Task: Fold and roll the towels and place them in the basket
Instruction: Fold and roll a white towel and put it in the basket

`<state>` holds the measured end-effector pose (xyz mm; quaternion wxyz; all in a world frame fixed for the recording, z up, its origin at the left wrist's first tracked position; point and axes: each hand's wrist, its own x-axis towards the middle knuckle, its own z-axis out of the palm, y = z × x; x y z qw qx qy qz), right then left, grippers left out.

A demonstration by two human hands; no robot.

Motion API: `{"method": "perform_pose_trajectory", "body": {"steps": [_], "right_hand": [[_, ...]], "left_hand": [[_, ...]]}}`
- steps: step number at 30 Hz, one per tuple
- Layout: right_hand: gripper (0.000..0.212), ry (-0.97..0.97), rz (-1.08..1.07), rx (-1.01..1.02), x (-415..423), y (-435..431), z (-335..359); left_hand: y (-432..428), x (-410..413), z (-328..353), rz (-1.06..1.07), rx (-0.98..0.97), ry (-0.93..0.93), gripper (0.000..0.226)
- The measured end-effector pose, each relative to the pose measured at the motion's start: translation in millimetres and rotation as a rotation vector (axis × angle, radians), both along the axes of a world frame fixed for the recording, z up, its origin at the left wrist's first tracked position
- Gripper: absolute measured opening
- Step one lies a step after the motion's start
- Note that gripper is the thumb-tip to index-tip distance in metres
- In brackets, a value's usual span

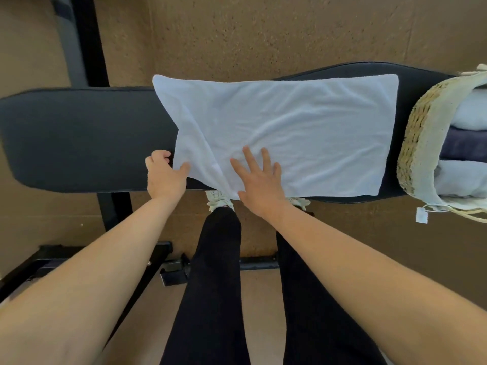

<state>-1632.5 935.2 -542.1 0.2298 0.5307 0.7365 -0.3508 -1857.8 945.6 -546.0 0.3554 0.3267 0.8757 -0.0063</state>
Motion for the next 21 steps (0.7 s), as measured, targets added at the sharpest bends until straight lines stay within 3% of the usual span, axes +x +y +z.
{"method": "perform_pose_trajectory", "body": {"steps": [5, 11, 16, 21], "right_hand": [[0.089, -0.065, 0.046, 0.008, 1.1, -3.2, -6.0], [0.079, -0.114, 0.007, -0.023, -8.5, 6.0, 0.0], [0.063, -0.137, -0.107, 0.055, -32.1, 8.2, 2.9], [0.043, 0.004, -0.220, 0.123, -68.6, 18.7, 4.3]], "left_hand": [[-6.3, -12.5, -1.6, -0.054, -0.090, -0.066, 0.019], [-35.1, -38.3, 8.3, -0.048, -0.180, -0.034, 0.014], [-50.3, -58.5, 11.1, 0.052, -0.224, -0.154, 0.009], [-44.4, -70.9, 8.5, 0.283, -0.099, -0.431, 0.038]]}}
